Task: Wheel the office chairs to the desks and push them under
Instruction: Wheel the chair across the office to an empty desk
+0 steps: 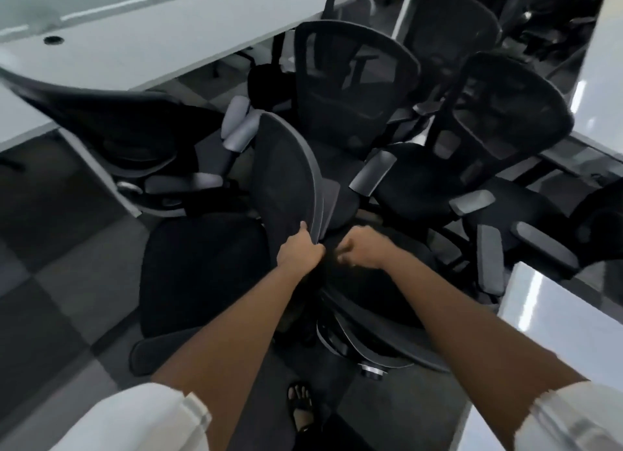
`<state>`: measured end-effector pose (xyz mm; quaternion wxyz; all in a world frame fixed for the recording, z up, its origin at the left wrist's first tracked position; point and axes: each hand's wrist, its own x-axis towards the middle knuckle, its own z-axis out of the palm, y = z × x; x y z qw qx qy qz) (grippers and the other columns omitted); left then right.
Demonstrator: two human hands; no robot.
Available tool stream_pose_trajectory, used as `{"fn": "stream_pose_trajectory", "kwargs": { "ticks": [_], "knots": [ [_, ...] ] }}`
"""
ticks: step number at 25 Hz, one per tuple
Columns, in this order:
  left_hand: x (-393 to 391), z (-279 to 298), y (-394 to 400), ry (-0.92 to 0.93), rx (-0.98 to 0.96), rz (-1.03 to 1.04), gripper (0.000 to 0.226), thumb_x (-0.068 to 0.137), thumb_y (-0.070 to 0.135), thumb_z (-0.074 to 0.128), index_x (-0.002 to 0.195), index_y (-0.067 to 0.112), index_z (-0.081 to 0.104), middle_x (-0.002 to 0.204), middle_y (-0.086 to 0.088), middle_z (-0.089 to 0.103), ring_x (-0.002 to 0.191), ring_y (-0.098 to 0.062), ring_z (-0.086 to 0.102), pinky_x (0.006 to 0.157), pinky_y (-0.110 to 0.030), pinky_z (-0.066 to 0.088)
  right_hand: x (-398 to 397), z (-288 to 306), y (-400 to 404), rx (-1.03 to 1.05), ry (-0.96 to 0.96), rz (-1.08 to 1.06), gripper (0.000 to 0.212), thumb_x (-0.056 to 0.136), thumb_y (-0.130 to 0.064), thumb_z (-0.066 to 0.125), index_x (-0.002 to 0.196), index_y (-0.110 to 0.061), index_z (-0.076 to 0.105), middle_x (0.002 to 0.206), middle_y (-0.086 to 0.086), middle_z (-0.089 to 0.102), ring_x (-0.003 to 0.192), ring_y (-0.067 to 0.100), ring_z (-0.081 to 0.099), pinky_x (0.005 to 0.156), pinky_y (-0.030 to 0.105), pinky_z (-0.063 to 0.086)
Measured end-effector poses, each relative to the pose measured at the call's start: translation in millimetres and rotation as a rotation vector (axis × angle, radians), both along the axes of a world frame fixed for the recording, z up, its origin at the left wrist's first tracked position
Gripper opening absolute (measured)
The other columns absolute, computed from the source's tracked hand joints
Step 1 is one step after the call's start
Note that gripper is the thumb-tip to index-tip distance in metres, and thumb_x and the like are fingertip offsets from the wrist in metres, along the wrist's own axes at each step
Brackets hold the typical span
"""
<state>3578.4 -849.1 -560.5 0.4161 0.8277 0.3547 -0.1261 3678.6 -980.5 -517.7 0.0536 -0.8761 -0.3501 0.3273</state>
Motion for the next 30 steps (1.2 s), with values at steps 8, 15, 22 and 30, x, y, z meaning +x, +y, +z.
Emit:
{"fn": "stream_pose_trajectory", "kwargs": {
  "ticks": [8, 15, 22, 30],
  "knots": [
    [-79, 10, 16, 0.051, -0.068, -0.057, 0.085, 0.092, 0.032, 0.059, 0.162, 0.038, 0.011, 0.108, 0.002, 0.065, 0.088, -0.016, 0.065, 0.072, -0.032, 0.055, 63, -7, 83, 0.006, -0.776, 0.574, 0.105, 0.089, -0.014, 0.072, 0.162, -0.034, -0.001, 0.168, 0.021, -0.002, 0.154, 0.037, 0.012, 0.121, 0.053, 0.025],
    [-230, 9, 48, 0.228, 0.156, -0.203, 0.078, 0.087, 0.038, 0.059, 0.152, 0.059, 0.022, 0.103, 0.008, 0.065, 0.09, -0.017, 0.063, 0.071, -0.031, 0.05, -16, -23, 135, 0.053, -0.677, 1.084, 0.051, 0.086, -0.016, 0.064, 0.134, -0.032, 0.06, 0.158, 0.002, 0.042, 0.153, 0.024, 0.022, 0.122, 0.058, 0.009],
    [-382, 9, 116, 0.327, 0.613, -0.041, 0.035, 0.081, 0.032, 0.063, 0.114, 0.045, 0.07, 0.099, 0.01, 0.072, 0.09, -0.019, 0.067, 0.065, -0.027, 0.043, -192, -28, 159, 0.082, -0.465, 1.079, 0.051, 0.082, -0.016, 0.059, 0.128, -0.035, 0.068, 0.1, -0.003, 0.074, 0.096, 0.025, 0.068, 0.079, 0.035, 0.055],
    [-472, 20, 171, 0.39, 0.718, -0.104, 0.031, 0.084, 0.012, 0.063, 0.104, 0.032, 0.074, 0.086, 0.006, 0.06, 0.083, -0.022, 0.058, 0.067, -0.031, 0.042, -313, -41, 179, 0.119, -0.426, 0.959, 0.048, 0.08, -0.013, 0.061, 0.124, -0.028, 0.071, 0.087, -0.003, 0.072, 0.079, 0.023, 0.066, 0.068, 0.037, 0.058]
  ]
}}
